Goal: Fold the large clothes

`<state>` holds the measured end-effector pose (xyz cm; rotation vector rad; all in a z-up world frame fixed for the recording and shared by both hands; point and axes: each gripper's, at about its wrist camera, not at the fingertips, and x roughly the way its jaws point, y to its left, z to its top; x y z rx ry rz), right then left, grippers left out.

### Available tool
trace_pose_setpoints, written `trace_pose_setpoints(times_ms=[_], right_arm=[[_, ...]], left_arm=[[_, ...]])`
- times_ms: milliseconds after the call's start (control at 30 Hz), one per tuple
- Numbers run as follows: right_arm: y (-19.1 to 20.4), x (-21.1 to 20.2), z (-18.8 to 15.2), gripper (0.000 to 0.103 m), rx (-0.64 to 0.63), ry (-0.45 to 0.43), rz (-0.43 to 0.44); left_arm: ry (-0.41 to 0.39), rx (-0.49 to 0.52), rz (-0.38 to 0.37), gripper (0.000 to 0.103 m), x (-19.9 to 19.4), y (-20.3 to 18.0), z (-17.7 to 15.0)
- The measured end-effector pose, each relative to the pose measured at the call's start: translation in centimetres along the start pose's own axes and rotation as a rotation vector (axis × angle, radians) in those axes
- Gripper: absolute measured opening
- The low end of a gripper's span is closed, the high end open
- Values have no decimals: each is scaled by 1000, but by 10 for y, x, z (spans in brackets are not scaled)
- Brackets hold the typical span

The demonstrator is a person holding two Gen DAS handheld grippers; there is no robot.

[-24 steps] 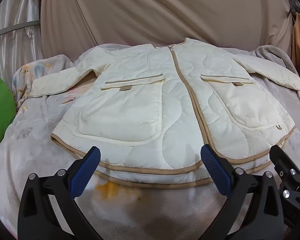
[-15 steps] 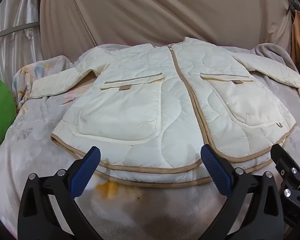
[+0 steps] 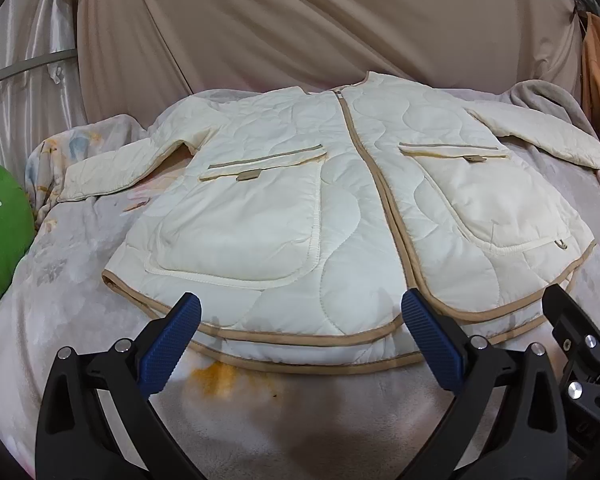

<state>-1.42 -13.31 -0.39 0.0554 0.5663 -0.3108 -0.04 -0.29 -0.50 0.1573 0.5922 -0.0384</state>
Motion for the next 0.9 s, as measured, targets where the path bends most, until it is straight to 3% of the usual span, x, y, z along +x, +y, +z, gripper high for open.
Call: trace_pose_setpoints(times_ms=[900], right_arm=[[2,0,0,98,-3,-3,-1]], left_arm=[[-1,5,3,98,-1,-1,0]])
